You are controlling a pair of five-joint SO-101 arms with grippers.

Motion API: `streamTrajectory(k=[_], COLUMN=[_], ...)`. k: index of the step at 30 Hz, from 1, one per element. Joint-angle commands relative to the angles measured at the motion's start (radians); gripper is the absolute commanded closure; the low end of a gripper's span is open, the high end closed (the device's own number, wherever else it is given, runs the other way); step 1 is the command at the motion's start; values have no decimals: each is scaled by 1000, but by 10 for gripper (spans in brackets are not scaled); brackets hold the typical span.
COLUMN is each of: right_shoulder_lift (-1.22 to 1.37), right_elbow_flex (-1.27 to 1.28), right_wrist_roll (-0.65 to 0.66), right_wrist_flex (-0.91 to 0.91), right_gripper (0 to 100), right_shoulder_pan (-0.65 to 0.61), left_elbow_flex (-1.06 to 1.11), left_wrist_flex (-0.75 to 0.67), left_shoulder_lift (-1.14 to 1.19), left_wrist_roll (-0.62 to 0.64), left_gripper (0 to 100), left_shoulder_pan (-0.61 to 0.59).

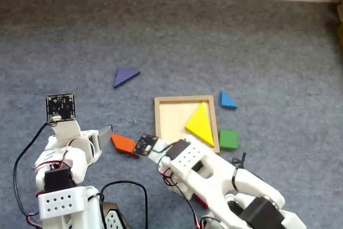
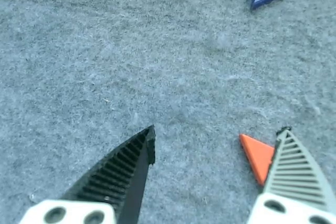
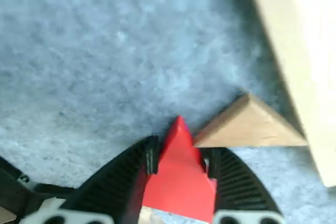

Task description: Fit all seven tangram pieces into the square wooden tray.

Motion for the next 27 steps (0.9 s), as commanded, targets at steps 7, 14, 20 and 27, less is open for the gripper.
streamTrajectory(k=[7,14,20,27], right_shoulder_lift=[-151,-380,-558,-671], right_elbow_flex=[12,8,5,7], right_wrist_roll=[14,252,546,804], right_wrist_flex=[59,99,137,137], right_gripper=[926,986,989,989], right_shoulder_pan=[77,305,716,1110], left_elbow_flex=[-4,-4,-4,-4], left_wrist_flex=[-14,-14,-14,-14], left_shoulder_lift=[-8,-8,-8,-8], left_wrist_roll=[-8,-8,-8,-8], left_gripper=[653,653,653,653], left_shoulder_pan=[-12,-12,-12,-12])
